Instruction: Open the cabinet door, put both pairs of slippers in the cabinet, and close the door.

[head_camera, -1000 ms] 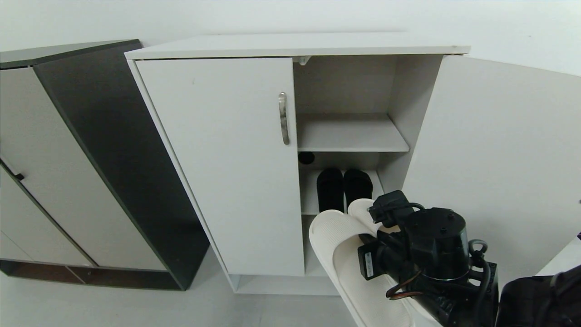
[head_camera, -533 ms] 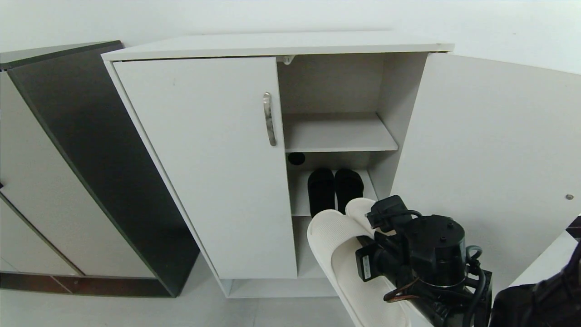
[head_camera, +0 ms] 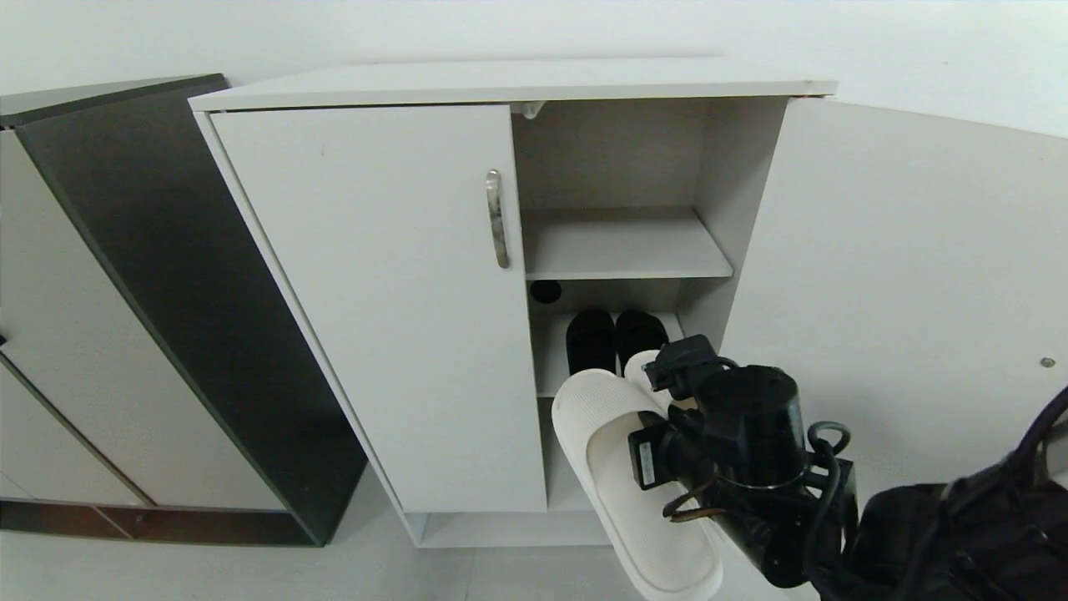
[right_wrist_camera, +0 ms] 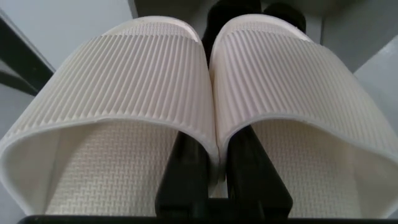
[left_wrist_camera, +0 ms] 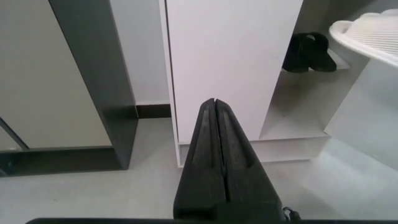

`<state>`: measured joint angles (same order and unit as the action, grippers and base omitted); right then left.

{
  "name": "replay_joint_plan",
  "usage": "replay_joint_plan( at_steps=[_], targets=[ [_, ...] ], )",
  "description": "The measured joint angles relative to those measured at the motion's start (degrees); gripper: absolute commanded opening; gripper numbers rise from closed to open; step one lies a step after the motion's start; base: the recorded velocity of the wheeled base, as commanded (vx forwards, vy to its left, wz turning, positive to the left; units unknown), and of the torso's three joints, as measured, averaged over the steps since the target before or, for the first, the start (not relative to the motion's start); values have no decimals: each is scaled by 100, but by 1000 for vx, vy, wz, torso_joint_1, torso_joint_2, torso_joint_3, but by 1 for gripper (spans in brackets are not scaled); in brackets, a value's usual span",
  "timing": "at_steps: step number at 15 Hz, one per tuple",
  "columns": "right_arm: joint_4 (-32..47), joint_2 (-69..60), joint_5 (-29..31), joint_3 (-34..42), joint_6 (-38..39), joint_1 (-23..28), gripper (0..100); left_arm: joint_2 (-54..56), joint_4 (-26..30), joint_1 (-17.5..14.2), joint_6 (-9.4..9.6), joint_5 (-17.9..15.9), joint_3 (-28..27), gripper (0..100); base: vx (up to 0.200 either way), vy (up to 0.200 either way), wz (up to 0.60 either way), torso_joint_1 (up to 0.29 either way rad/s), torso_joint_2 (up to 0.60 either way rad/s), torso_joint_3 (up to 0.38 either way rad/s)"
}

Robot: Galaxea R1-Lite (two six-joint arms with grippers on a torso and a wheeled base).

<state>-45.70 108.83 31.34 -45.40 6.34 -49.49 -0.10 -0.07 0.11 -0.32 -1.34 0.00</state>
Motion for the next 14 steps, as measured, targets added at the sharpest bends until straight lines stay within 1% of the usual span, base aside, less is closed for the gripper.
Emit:
replay_joint_plan(
  at_steps=[1,3,4,5,6,8,14],
  targets=[
    [857,-15,123,-422,246,-1,0,0,-2,-1,0,0,0,0,0,0,0,0,0,0],
    [2225,-61,421,-1251,736,-52,0,0,0,-4,-6,0,0,0,0,0,0,0,0,0],
    [2954,-89,607,-1799,1017,-94,0,0,0,-1,-4,0,0,0,0,0,0,0,0,0],
    [3457,-108,774,-2252,1197,-150,0,0,0,-1,-9,0,0,0,0,0,0,0,0,0],
    [3752,-127,1005,-2630,1287,-205,0,0,0,-1,-9,1,0,0,0,0,0,0,0,0],
    [3871,-148,1337,-3123,1087,-285,0,0,0,-1,-1,-2,0,0,0,0,0,0,0,0],
    [3768,-54,1495,-3594,947,-315,0,0,0,-1,7,-5,0,0,0,0,0,0,0,0]
  ],
)
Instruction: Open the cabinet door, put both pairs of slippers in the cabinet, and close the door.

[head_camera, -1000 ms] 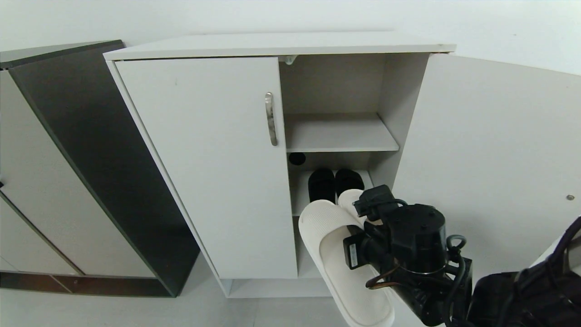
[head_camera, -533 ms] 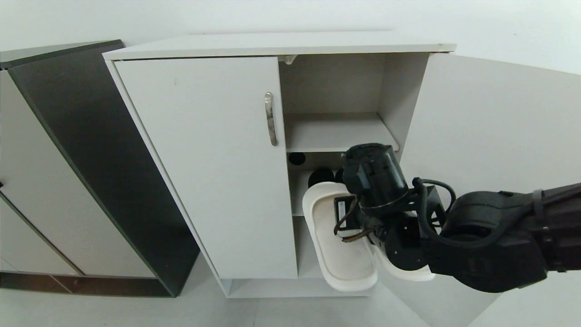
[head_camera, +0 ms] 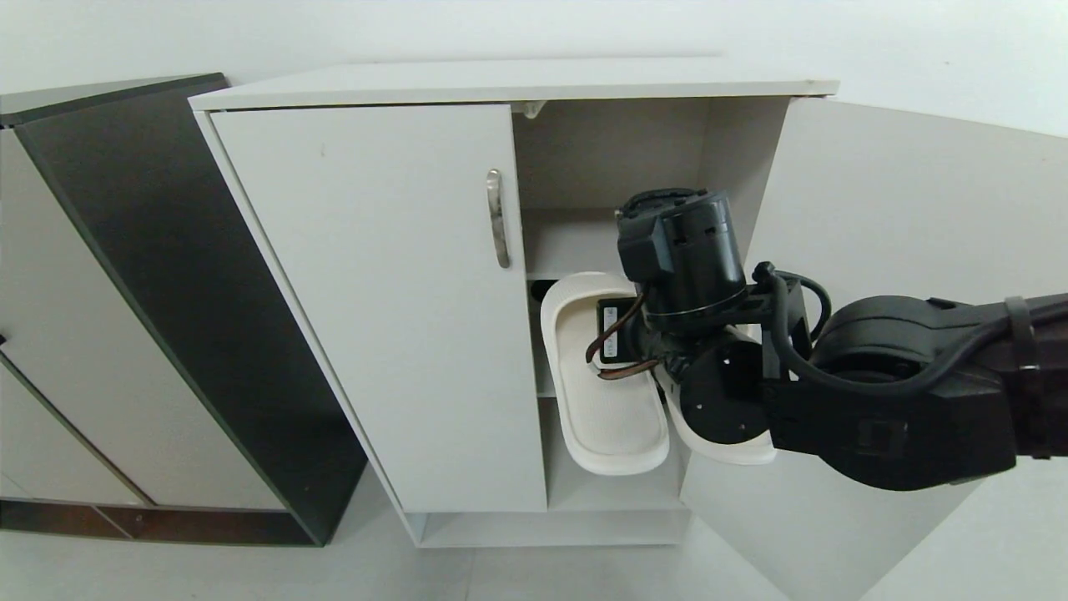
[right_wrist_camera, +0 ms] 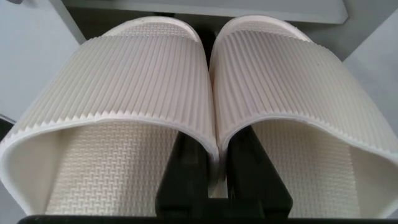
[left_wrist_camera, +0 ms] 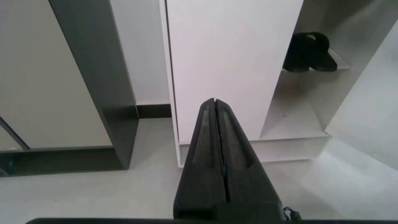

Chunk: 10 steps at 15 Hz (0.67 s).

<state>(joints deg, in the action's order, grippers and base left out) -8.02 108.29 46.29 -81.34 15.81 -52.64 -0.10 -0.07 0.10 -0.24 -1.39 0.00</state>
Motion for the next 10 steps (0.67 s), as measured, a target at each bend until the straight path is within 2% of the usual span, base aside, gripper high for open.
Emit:
replay_joint_plan(
  at_steps=[4,10],
  targets=[
    [-49,89,68,-157,-87,44,0,0,0,0,9,-2,0,0,0,0,0,0,0,0],
    [-60,130,73,-227,-106,88,0,0,0,0,2,0,0,0,200,0,0,1,2,4]
  ],
)
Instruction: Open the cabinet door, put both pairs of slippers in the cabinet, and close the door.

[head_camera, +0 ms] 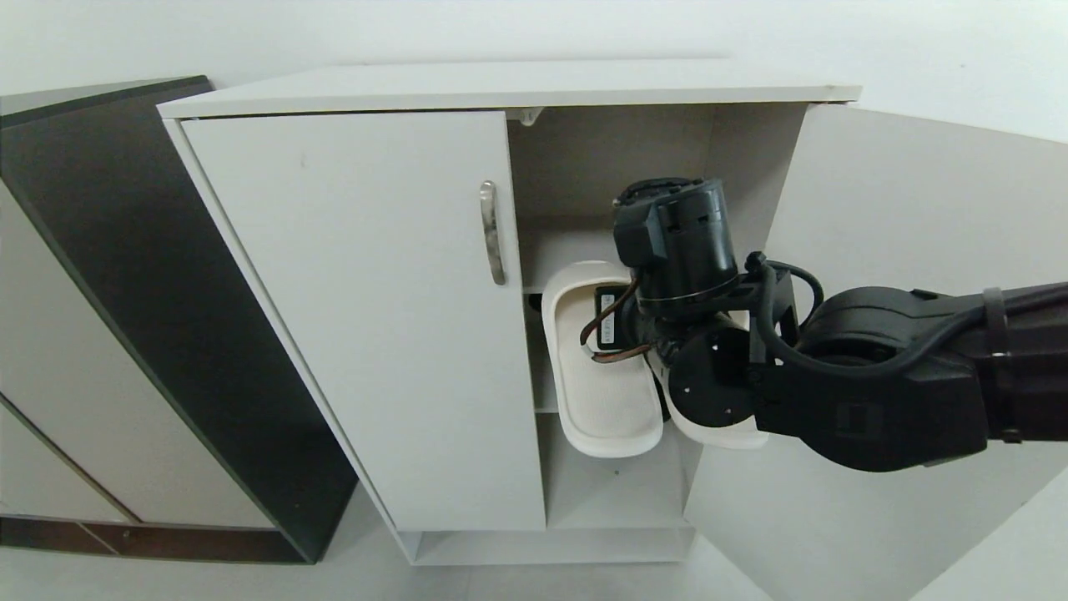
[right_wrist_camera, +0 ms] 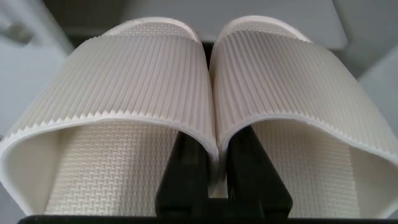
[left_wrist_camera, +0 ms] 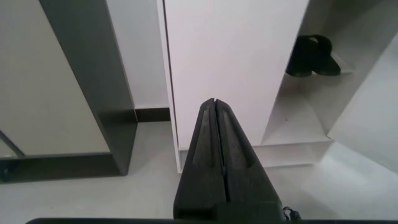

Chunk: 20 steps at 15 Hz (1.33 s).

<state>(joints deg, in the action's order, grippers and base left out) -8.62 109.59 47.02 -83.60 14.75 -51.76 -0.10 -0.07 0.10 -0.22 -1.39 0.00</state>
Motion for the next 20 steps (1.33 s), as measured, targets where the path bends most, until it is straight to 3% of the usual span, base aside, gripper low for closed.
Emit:
replay_joint_plan(
  at_steps=[7,15,20],
  targets=[
    [-7,44,2,-11,-17,37,0,0,0,-2,6,-2,0,0,200,0,0,1,2,0],
    [-257,212,-9,-18,-66,80,0,0,0,0,-2,0,0,0,0,0,0,0,0,0],
    [-290,621,-106,-581,-143,408,0,0,0,0,0,-2,0,0,0,0,0,0,0,0]
  ],
)
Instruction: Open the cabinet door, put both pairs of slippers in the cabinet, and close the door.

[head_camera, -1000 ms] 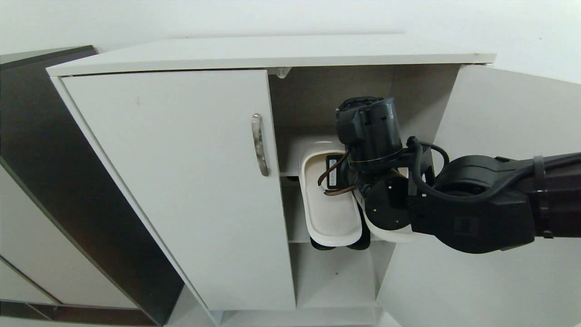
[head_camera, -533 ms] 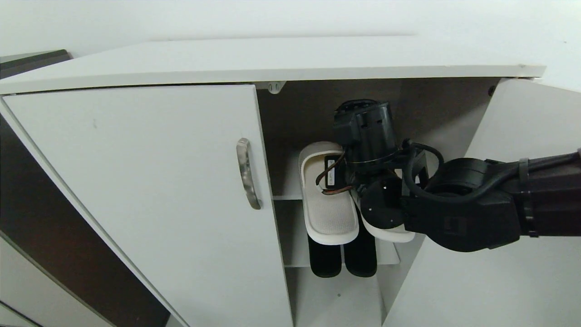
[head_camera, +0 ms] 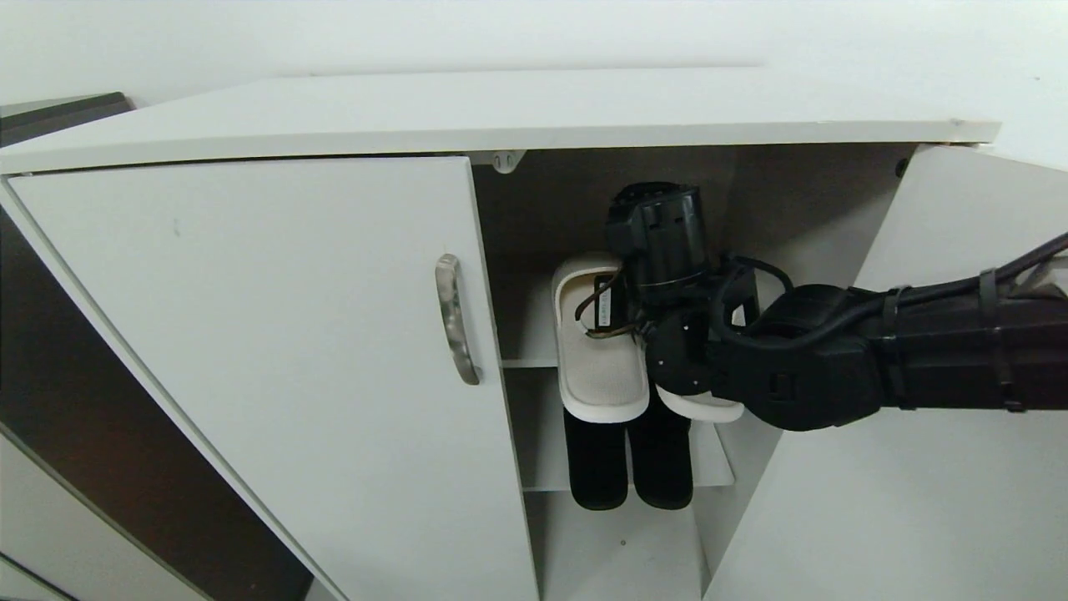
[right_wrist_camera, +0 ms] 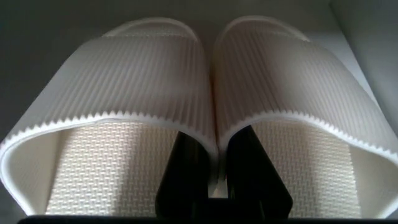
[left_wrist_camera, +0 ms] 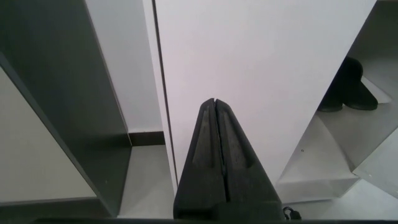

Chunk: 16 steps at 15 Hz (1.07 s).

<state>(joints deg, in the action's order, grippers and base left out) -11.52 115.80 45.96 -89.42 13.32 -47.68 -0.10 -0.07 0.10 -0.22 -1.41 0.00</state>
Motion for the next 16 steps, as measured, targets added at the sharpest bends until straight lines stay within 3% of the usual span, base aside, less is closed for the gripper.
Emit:
replay_joint_plan(
  at_steps=[8,16],
  targets=[
    [383,514,-447,-1034,-304,438,0,0,0,-2,-2,0,0,0,0,0,0,0,0,0],
    [391,658,-562,-1146,-304,492,0,0,0,1,-10,0,0,0,0,0,0,0,0,0]
  ],
)
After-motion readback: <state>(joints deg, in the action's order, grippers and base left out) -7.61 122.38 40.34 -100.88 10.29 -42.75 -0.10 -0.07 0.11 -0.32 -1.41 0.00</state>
